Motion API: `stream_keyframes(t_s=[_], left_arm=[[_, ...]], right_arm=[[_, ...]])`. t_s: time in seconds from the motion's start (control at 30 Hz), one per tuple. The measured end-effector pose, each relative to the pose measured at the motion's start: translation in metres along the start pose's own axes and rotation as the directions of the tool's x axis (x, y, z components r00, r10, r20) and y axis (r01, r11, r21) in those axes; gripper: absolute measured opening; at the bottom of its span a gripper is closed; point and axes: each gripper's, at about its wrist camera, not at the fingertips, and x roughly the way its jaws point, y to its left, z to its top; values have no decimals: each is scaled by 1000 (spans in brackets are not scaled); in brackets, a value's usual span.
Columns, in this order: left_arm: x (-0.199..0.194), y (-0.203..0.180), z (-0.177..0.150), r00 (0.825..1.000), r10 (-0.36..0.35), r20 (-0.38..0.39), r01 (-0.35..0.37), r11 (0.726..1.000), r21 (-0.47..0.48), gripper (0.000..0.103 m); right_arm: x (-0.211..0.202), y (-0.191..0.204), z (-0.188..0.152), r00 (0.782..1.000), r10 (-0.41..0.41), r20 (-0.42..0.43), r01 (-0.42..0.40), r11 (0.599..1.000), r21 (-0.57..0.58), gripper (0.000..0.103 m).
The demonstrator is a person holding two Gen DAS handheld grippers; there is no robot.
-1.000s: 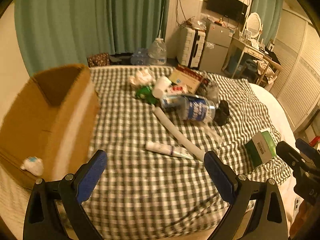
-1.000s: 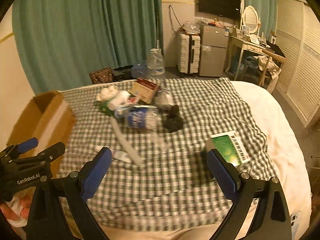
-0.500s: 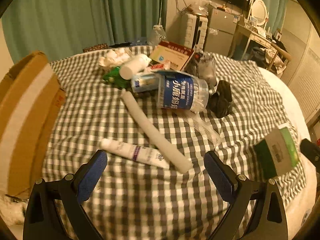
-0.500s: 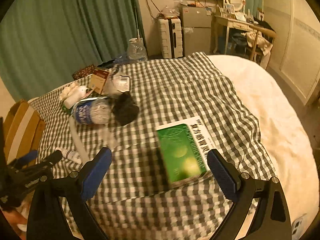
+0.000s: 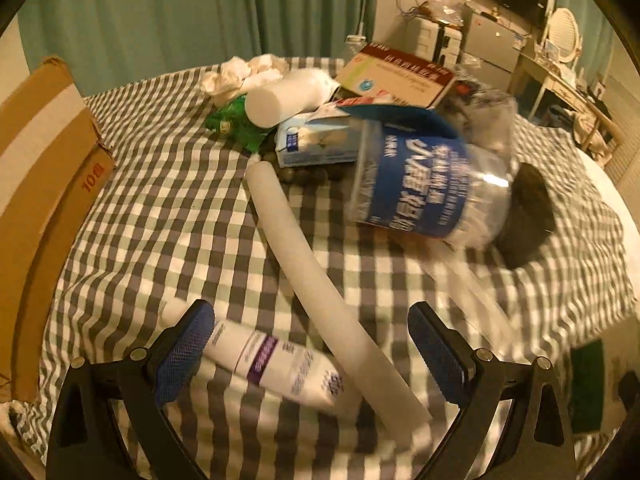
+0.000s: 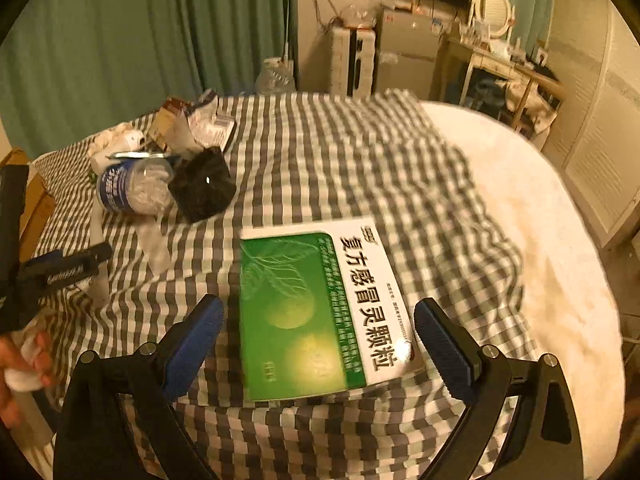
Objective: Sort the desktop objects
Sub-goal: 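Grasp the green medicine box with the right tool while the left tool grasps the white foam tube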
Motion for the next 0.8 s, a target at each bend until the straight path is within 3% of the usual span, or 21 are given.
stream_keyframes(t_s=[0.2, 0.23, 0.3, 0.33, 0.37, 0.4, 0.57, 0.67, 0.8], left_arm=[[14, 0, 2, 1000, 8, 17, -8, 1000, 4, 100], [14, 1, 2, 1000, -2, 21, 2, 1000, -3, 99], [15, 2, 3, 999, -33, 15, 33, 999, -14, 84], [15, 2, 3, 999, -38, 11, 38, 999, -15, 81], [13, 1, 3, 999, -43, 20, 44, 999, -9, 72], [12, 0, 3, 998, -54, 26, 54, 999, 0, 54], [8, -2, 8, 997, -71, 31, 69, 995, 67, 20], [4, 6, 11, 995, -95, 18, 93, 994, 64, 10], [-1, 14, 15, 996, -93, 8, 92, 991, 96, 8]], right_arm=[[21, -10, -8, 999, 16, -39, -14, 998, 55, 95], [23, -11, -9, 999, 21, -39, -19, 998, 60, 87], [23, -11, -10, 999, 28, -33, -25, 998, 62, 84], [23, -11, -10, 999, 24, -27, -22, 998, 64, 83], [21, -11, -10, 1000, 17, -21, -16, 998, 65, 83], [21, -11, -10, 1000, 13, -20, -11, 998, 65, 83], [19, -11, -10, 1000, 3, -14, -2, 997, 76, 82], [16, -11, -10, 1000, 1, 0, -1, 997, 79, 81], [12, -12, -8, 1000, -15, 15, 14, 996, 85, 81]])
